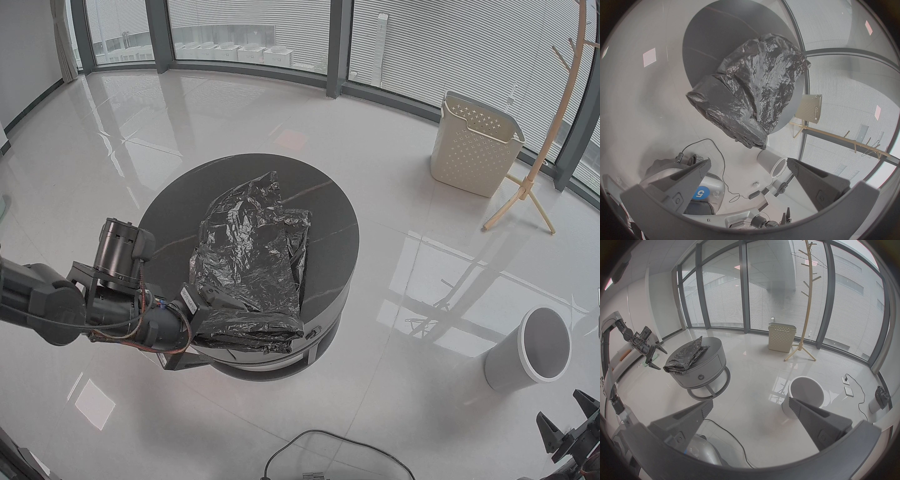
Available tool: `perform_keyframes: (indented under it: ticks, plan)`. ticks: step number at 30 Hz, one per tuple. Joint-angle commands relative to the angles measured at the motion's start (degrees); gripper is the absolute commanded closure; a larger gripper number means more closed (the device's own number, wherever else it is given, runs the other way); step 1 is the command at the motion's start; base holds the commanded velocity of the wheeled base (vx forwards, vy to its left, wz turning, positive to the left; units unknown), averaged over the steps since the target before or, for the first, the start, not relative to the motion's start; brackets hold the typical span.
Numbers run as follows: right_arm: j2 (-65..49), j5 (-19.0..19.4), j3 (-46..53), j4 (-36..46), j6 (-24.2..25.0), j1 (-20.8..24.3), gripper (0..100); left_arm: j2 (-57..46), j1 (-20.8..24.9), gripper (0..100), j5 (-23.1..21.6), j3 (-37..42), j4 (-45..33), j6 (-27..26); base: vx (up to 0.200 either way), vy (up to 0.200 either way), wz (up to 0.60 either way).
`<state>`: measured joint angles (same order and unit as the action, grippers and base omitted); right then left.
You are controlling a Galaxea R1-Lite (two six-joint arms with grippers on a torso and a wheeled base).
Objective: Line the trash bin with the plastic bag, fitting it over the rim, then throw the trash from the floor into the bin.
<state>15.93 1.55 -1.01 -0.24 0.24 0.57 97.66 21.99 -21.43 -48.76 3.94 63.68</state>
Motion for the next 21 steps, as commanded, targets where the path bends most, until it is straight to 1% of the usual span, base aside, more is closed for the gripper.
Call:
perform_keyframes:
  ticks: [1, 10, 14, 16, 21]
  plan:
    - [1.38, 0.03, 1.01, -0.02, 0.02, 0.04, 0, 4.73, 0.33, 0, 0.34, -2.39, 0.11, -0.67, 0.000, 0.000, 0.00]
    - [2.00, 0.03, 1.01, -0.02, 0.02, 0.04, 0, 7.99, -0.90, 0, 0.60, -8.01, -0.25, -0.58, 0.000, 0.000, 0.00]
    - [2.08, 0.03, 1.01, -0.02, 0.02, 0.04, 0, 8.51, -0.55, 0, 0.60, -8.28, -0.51, -0.49, 0.000, 0.000, 0.00]
    - [2.35, 0.03, 1.01, -0.02, 0.02, 0.04, 0, 10.27, 0.42, 0, 0.60, -8.54, -2.97, -0.58, 0.000, 0.000, 0.00]
    - [2.52, 0.03, 1.01, -0.02, 0.02, -0.05, 0, 12.38, 0.24, 0, 0.69, -9.16, -4.38, -0.67, 0.000, 0.000, 0.00]
